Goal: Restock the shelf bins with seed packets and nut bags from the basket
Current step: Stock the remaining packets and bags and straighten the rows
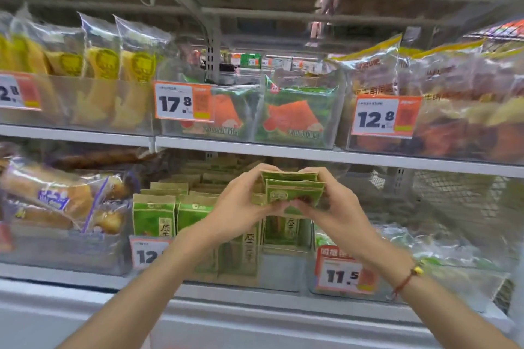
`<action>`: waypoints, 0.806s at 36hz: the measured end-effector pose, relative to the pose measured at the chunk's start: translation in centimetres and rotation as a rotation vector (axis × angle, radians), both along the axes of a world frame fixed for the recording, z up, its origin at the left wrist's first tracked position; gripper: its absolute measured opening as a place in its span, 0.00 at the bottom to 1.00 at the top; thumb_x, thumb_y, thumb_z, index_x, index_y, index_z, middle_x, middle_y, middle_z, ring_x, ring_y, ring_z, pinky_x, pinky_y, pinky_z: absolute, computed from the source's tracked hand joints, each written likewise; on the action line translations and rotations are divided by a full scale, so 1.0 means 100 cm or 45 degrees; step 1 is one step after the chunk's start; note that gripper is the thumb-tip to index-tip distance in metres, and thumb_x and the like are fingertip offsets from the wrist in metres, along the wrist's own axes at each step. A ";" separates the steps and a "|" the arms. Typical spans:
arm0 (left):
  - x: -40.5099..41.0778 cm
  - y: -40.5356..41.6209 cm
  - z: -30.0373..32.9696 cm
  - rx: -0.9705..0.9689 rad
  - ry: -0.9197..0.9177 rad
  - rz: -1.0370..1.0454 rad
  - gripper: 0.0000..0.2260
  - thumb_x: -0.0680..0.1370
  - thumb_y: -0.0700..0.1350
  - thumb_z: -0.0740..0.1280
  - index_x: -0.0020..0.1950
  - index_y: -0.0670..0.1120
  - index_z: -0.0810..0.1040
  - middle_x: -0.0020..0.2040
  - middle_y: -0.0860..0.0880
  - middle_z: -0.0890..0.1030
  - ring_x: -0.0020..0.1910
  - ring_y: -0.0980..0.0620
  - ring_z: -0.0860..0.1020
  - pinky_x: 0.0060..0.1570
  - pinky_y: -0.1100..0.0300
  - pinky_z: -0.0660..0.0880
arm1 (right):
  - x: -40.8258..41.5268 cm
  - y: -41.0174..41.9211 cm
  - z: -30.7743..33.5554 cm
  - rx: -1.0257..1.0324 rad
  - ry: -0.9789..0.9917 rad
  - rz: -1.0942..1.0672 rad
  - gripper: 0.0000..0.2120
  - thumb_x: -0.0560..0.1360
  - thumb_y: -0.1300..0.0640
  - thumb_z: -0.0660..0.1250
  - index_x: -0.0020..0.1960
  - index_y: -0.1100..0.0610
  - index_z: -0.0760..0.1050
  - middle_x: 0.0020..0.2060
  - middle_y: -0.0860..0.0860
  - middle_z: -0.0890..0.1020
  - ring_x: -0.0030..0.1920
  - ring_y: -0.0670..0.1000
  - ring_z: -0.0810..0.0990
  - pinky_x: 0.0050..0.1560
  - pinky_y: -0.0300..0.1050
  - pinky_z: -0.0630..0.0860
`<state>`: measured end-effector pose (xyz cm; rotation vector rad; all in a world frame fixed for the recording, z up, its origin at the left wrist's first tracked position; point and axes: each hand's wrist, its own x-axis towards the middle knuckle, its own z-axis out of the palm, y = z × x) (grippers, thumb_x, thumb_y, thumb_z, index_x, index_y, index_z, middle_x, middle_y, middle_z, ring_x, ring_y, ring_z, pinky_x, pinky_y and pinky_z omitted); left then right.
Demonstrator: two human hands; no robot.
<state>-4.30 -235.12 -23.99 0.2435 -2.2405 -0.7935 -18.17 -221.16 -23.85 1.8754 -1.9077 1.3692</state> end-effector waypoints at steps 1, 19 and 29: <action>-0.003 -0.006 -0.001 -0.046 -0.042 0.047 0.19 0.68 0.59 0.72 0.56 0.58 0.74 0.51 0.60 0.80 0.54 0.60 0.76 0.57 0.50 0.74 | -0.002 -0.004 -0.002 0.025 -0.003 -0.009 0.19 0.72 0.55 0.72 0.59 0.45 0.70 0.50 0.37 0.80 0.52 0.40 0.79 0.52 0.41 0.76; -0.008 -0.020 -0.028 -0.570 -0.359 0.509 0.32 0.72 0.62 0.67 0.72 0.55 0.60 0.69 0.58 0.66 0.69 0.58 0.61 0.69 0.59 0.57 | -0.023 -0.039 -0.031 0.302 0.452 -0.561 0.29 0.69 0.49 0.74 0.65 0.48 0.65 0.55 0.46 0.79 0.57 0.49 0.75 0.58 0.44 0.68; 0.023 -0.033 -0.036 -0.672 -0.612 0.483 0.38 0.72 0.62 0.67 0.76 0.57 0.53 0.74 0.58 0.60 0.73 0.57 0.57 0.73 0.58 0.52 | -0.015 -0.072 -0.027 0.765 0.909 -0.679 0.41 0.66 0.45 0.76 0.70 0.60 0.62 0.66 0.55 0.69 0.69 0.57 0.62 0.69 0.56 0.58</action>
